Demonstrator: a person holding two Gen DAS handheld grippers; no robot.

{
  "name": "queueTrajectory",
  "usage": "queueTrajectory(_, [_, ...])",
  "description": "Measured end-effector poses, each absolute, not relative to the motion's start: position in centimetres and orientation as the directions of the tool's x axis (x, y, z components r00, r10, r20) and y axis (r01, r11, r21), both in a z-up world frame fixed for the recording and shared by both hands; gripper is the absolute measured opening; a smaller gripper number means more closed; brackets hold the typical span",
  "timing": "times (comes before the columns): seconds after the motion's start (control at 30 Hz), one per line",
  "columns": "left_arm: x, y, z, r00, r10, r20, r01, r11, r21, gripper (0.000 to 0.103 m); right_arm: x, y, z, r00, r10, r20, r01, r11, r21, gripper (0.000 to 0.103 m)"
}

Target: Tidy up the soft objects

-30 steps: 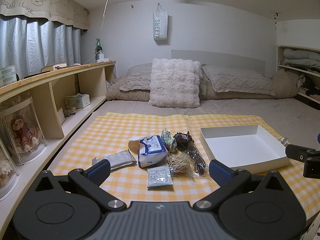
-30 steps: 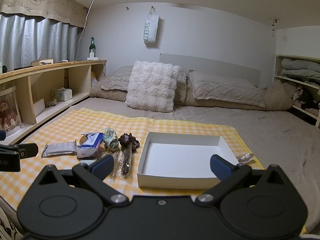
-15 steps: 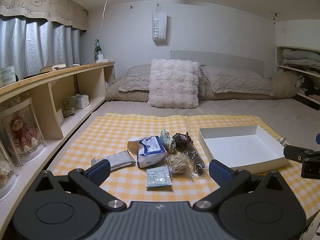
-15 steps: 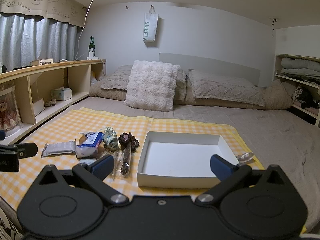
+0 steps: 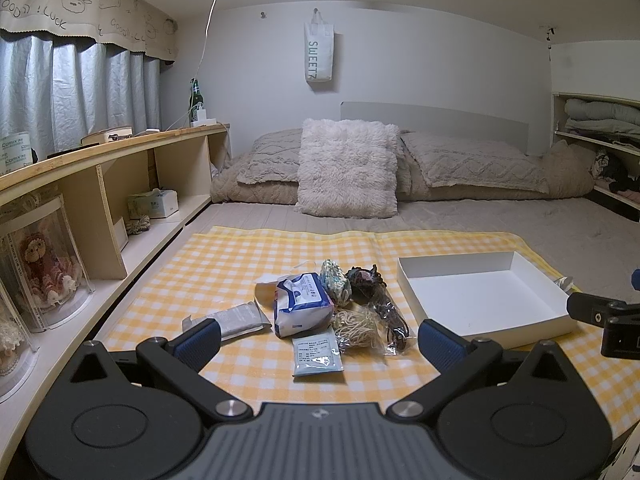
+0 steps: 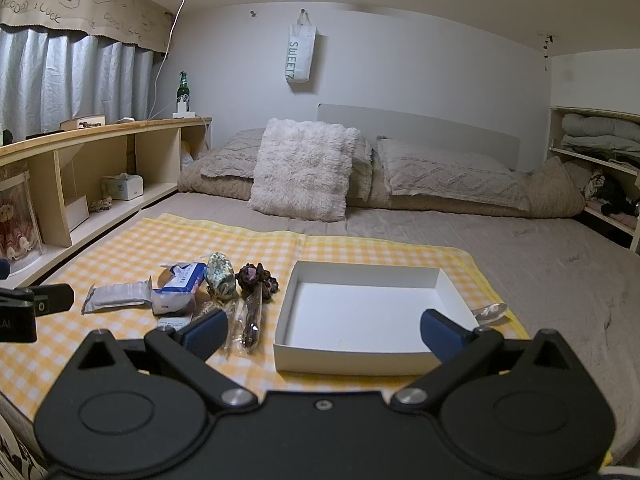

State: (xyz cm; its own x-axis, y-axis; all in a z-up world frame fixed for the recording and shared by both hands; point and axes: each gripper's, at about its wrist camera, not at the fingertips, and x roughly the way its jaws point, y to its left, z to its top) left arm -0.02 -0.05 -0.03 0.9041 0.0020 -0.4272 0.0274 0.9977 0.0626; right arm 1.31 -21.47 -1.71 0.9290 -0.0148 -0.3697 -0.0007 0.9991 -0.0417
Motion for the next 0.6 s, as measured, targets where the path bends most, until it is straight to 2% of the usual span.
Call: queueTrajectory(0.6, [0.09,-0.57,-0.13,0.904,0.002,-0.428,0.027,0.998,0.062,0.103,1.34,-21.48,-1.76,0.927,-0.015,-0.374,-0.001,0.999,-0.042,0.103])
